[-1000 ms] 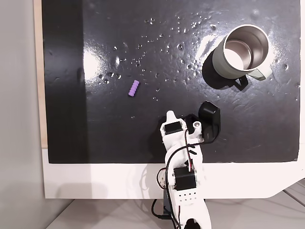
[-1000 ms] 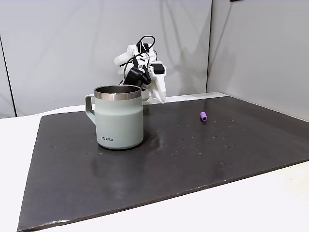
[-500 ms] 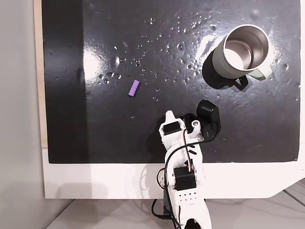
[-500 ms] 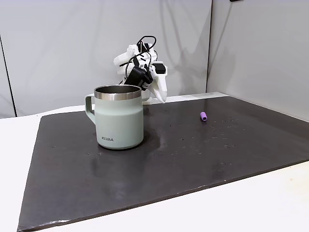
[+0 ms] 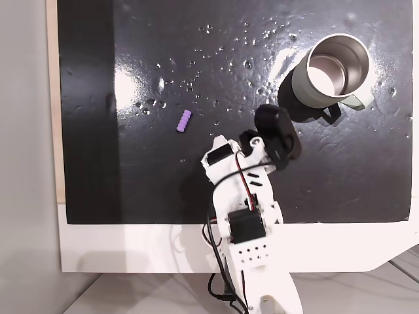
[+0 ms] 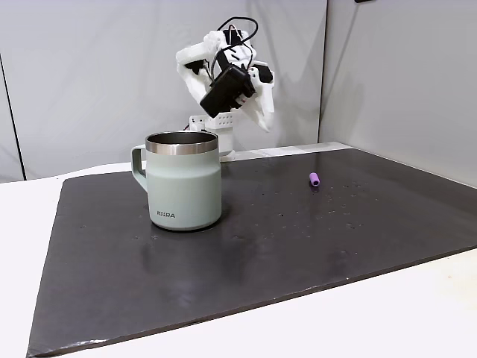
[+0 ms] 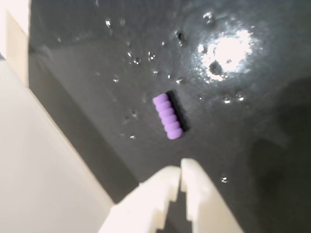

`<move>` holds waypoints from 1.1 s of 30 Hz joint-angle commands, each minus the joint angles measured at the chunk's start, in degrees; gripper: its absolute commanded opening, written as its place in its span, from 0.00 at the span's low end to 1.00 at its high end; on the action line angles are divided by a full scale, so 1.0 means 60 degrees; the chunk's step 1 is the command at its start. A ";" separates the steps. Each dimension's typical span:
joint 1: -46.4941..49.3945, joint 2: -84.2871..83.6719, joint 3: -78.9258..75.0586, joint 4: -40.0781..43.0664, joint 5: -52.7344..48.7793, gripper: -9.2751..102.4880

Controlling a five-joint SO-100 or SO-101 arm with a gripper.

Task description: Grasp a pengrip and put it in the cup.

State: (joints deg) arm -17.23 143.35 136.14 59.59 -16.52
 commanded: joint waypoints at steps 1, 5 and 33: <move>-0.0322 -0.1802 -0.1333 -0.0703 -0.0498 0.08; -0.0439 -0.3369 -0.2153 -0.1011 -0.0557 0.12; -0.1831 -0.7236 -0.3970 -0.1406 -0.1831 0.28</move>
State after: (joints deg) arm -29.53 100.37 116.98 53.00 -26.02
